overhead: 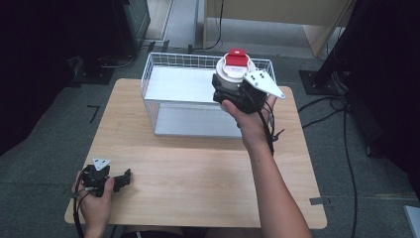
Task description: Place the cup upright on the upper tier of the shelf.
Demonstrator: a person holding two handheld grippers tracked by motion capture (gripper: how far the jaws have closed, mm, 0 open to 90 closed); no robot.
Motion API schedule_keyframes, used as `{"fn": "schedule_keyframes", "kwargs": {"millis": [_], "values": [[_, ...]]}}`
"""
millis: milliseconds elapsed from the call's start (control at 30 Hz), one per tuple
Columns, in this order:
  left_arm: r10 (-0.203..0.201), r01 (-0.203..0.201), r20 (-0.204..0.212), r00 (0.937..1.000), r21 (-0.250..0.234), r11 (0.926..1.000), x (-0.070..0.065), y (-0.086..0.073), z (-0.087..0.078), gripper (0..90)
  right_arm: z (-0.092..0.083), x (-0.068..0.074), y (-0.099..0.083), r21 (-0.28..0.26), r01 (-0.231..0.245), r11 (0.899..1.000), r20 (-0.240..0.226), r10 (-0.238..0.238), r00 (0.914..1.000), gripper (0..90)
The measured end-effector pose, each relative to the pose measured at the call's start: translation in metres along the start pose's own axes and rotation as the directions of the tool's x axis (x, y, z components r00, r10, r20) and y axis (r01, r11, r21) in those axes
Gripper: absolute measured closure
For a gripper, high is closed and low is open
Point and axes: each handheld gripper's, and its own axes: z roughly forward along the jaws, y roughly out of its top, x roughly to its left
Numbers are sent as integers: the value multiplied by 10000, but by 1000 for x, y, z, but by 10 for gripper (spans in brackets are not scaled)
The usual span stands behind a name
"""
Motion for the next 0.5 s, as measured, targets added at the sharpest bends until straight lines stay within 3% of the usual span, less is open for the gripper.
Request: {"fn": "schedule_keyframes", "kwargs": {"millis": [267, 500], "values": [[-17, 17, 3, 10000, -12, 10000, 0, 0, 0, 0, 37, -2, 4, 297, 140, 9995, 192, -146, 9997, 12], [-20, 20, 3, 10000, -11, 10000, 0, 0, 0, 0, 70, -5, -2, 590, -10, 9983, 568, -24, 9984, 12]]}}
